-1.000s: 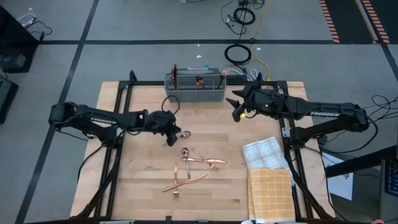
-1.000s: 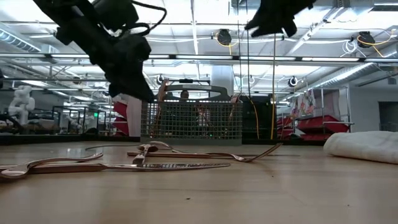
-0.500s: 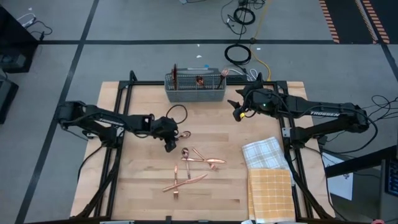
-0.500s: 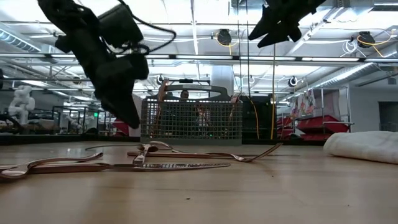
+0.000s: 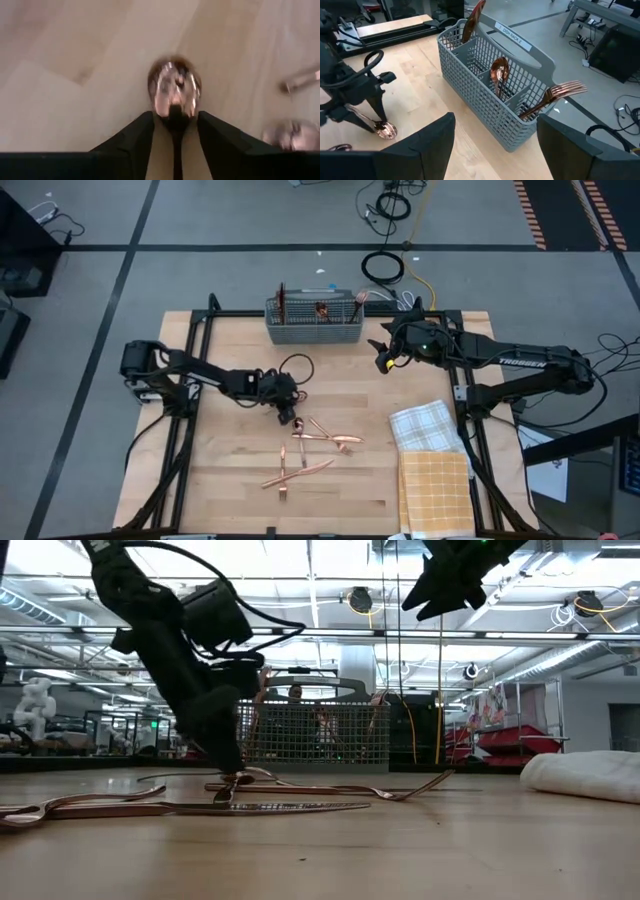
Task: Sort silverware
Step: Put the left bronze spoon into the gray silverware rack
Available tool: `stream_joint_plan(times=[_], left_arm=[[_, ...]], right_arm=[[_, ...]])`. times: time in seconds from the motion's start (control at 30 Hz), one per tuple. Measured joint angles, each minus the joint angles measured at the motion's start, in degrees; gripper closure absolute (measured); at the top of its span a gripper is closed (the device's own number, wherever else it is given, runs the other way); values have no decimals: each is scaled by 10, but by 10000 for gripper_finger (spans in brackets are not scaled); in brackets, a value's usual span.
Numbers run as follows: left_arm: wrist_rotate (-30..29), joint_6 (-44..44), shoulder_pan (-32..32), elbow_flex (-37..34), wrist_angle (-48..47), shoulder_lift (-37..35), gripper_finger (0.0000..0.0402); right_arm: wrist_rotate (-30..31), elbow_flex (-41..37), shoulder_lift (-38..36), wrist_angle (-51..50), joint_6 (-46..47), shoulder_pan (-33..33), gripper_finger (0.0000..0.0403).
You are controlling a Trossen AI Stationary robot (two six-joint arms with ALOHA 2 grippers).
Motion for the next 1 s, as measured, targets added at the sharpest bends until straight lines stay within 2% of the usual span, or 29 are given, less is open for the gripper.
stream_joint_plan(times=[0.07,0.17,0.23,0.43,0.6,0.77,0.9,1.0], left_arm=[[-2,-13,4,-1,16,4,271],[-7,-21,7,-1,33,6,359],[-6,-38,7,5,31,6,384],[-6,-49,6,35,38,-1,395],[-37,-47,10,78,80,-28,398],[-82,21,24,131,141,-59,399],[-171,127,47,149,319,-73,399],[-191,201,84,150,507,-69,399]], right_arm=[[0,0,0,0,4,0,140],[0,0,0,0,14,0,144],[0,0,0,1,15,0,146],[0,0,0,1,15,0,147],[0,0,0,1,14,0,147],[18,0,0,3,16,0,147],[43,0,0,11,21,0,147],[63,0,0,19,26,0,147]])
